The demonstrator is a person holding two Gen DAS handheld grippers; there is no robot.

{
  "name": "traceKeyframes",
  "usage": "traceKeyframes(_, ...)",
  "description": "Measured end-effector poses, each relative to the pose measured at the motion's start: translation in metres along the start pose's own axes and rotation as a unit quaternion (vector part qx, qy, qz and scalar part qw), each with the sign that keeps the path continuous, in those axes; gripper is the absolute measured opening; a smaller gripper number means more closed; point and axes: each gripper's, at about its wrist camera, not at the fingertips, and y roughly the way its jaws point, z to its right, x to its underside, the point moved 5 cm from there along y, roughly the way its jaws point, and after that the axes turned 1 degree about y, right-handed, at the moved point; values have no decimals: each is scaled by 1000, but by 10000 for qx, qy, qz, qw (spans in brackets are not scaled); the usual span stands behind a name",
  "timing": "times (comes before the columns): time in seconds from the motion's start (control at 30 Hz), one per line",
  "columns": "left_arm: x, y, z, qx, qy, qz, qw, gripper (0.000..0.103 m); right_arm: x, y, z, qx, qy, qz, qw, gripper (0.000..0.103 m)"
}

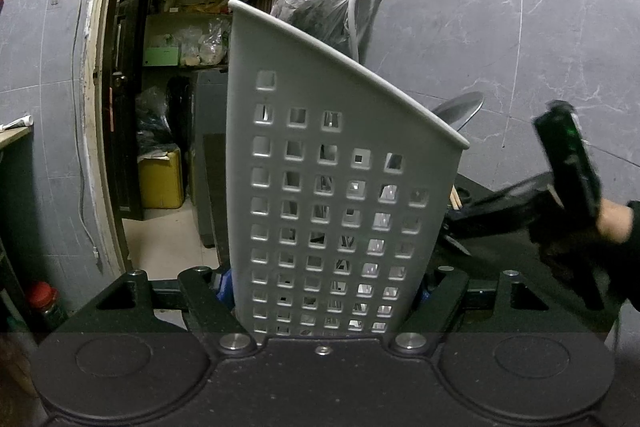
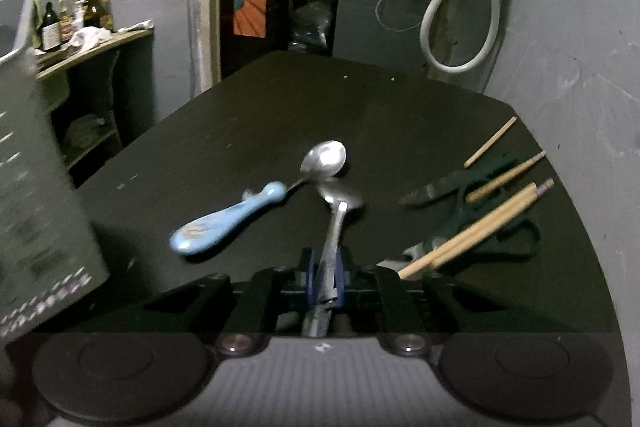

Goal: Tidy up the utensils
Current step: 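Lift the silver spoon with the right tool toward the white basket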

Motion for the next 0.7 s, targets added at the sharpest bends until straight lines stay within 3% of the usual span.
traceKeyframes(0.5,1,1,-2,-7,5,8,10000,77,53,-75,-19,-250,-81,-234,9994,11)
traceKeyframes(0.6,1,1,-2,-5,3,7,10000,77,52,-79,-20,-269,-68,-187,9994,16)
traceKeyframes(0.7,1,1,-2,-6,5,6,10000,77,46,-74,-20,-250,-28,-99,9996,29)
